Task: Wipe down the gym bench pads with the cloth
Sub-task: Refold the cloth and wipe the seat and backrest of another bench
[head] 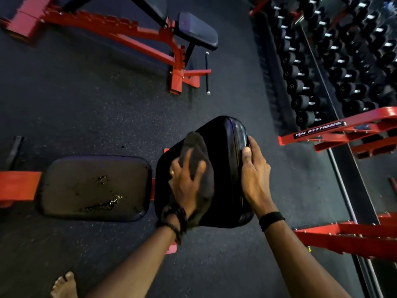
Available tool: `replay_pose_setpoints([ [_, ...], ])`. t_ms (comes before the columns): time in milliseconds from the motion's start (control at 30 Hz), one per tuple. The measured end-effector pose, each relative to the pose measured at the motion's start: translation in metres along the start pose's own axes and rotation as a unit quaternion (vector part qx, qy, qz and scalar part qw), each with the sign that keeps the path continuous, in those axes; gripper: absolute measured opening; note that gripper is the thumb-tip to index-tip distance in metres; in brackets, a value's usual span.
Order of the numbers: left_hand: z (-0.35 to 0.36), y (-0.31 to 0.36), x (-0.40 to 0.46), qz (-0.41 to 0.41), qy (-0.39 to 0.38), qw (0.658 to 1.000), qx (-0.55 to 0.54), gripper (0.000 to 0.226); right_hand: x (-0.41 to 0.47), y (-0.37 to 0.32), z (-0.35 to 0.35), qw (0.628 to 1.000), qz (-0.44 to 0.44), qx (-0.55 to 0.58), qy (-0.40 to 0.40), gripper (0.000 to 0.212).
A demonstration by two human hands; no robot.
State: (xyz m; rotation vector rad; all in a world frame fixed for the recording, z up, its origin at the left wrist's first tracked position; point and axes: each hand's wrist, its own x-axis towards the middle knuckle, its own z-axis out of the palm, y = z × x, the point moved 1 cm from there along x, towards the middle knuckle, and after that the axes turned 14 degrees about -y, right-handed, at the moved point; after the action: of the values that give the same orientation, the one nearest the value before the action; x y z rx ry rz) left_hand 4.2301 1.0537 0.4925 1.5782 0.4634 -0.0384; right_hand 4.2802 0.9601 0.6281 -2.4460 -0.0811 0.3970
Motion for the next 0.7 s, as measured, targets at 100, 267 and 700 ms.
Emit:
replay_pose_setpoints([
  [100,0.015,0.033,-0.054,0.079,0.012,0.997,0.021,0.056,0.001,-0.001,0.000,1.000,-0.005,-0.001,-0.005,0.046],
  [267,0.003,0.070,0.005,0.182,0.011,0.982,0.054,0.050,0.003,0.002,-0.001,1.000,-0.016,-0.005,-0.006,0.044],
  [700,0.018,-0.010,-0.066,0.081,-0.006,0.996,-0.033,0.053,0.000,0.001,0.000,1.000,-0.020,-0.004,-0.006,0.046],
])
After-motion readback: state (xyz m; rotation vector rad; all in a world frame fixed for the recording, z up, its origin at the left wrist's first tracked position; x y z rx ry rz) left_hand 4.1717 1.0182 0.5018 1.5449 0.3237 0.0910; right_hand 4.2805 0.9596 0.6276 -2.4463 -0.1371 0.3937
